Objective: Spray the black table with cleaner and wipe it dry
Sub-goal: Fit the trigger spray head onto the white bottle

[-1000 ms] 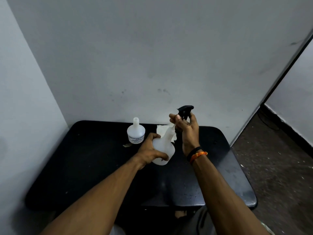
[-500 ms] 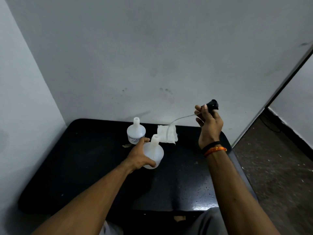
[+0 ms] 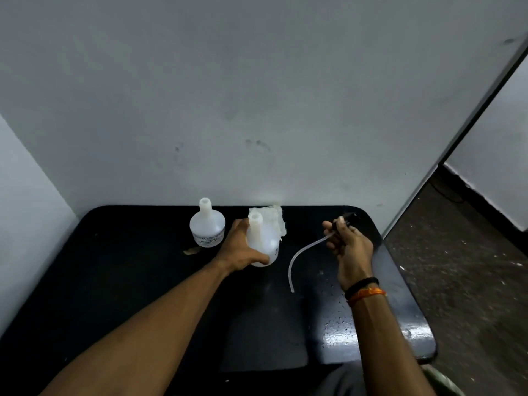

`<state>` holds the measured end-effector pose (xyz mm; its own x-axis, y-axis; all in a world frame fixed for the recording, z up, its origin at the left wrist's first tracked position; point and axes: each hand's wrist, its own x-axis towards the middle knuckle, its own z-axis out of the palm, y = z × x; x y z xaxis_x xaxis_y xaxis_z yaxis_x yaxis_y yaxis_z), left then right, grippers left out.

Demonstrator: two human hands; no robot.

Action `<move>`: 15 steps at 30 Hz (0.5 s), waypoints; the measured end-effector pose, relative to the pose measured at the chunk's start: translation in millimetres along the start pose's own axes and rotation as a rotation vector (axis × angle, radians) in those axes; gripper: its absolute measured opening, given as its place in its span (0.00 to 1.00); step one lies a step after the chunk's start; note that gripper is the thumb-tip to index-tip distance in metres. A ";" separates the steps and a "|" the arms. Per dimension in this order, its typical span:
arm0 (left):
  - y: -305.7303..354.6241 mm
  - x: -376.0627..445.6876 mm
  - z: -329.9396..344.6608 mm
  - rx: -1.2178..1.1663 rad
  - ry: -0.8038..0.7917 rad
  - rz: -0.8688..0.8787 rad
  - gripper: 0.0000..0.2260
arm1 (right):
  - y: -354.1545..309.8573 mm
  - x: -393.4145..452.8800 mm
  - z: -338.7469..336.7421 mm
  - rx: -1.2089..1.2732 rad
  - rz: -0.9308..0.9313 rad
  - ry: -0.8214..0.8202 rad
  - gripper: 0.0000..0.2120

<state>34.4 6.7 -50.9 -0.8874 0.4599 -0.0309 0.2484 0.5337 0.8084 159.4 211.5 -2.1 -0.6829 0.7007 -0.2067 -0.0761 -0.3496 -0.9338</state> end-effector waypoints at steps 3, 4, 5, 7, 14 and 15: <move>6.3 28.1 18.8 0.039 0.015 0.022 0.41 | 5.7 10.8 -7.0 -0.048 0.029 0.000 0.07; 6.8 37.1 24.7 0.042 0.022 0.030 0.40 | 6.4 12.9 -6.6 -0.060 0.034 -0.005 0.06; 9.9 43.6 29.0 0.042 0.030 0.039 0.40 | 7.3 14.7 -5.8 -0.075 0.035 -0.007 0.05; 19.9 56.3 39.7 0.054 0.044 0.060 0.42 | 8.9 21.2 -6.5 -0.130 0.016 0.004 0.06; 45.8 92.4 78.8 0.202 0.058 0.063 0.44 | 7.5 38.5 -14.2 -0.335 -0.069 0.077 0.10; 46.9 95.7 83.4 0.227 0.056 0.059 0.44 | 8.4 39.4 -15.0 -0.375 -0.084 0.084 0.12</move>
<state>-6.5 134.9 -65.0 -0.8875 0.4581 0.0503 0.3757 0.6559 0.6547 142.7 245.5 -22.4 -0.6226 0.7710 -0.1335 0.1517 -0.0484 -0.9872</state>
